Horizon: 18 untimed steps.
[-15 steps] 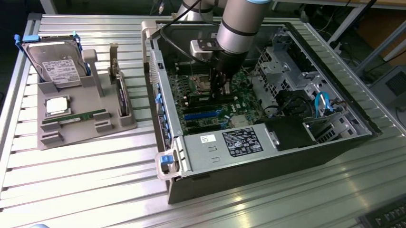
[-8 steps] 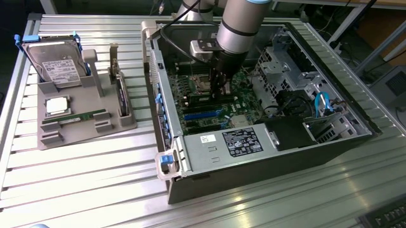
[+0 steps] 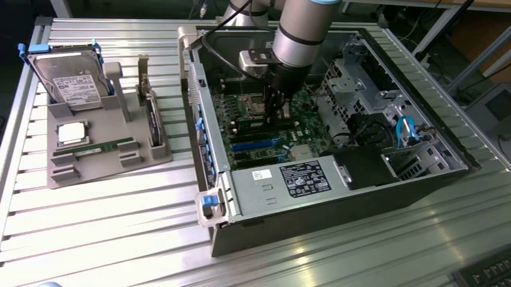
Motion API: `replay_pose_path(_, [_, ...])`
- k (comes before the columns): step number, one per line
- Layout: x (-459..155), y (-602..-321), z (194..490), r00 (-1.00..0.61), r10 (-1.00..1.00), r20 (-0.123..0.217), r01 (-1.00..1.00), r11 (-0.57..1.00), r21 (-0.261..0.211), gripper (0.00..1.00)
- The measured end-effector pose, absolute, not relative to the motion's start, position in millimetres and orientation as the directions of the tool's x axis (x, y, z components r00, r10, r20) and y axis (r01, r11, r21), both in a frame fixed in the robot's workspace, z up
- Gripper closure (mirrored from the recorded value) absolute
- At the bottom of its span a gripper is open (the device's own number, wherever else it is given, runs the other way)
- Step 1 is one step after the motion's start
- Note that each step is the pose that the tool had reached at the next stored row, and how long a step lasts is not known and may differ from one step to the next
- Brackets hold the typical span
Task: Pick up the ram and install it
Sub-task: 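Insert the ram into the slot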
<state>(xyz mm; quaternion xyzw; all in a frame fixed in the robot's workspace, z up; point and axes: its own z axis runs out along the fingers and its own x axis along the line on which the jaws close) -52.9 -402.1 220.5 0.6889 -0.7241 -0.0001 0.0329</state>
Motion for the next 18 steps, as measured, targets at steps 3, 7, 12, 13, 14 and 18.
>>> replay_pose_path(3, [-52.9,-402.1,220.3,-0.049,-0.998,0.049,-0.998,0.051,0.044,0.86])
replay_pose_path(7, [-53.1,-402.1,219.9,-0.049,-0.998,0.049,-0.998,0.051,0.042,0.86])
replay_pose_path(12, [-53.5,-402.1,219.9,-0.049,-0.998,0.049,-0.998,0.051,0.042,0.86])
replay_pose_path(13, [-53.6,-402.1,219.9,-0.049,-0.998,0.049,-0.998,0.051,0.042,0.86])
replay_pose_path(14, [-53.6,-402.1,219.9,-0.049,-0.998,0.049,-0.998,0.051,0.042,0.86])
replay_pose_path(18, [-53.6,-402.1,219.8,-0.059,-0.997,0.049,-0.997,0.061,0.042,0.86])
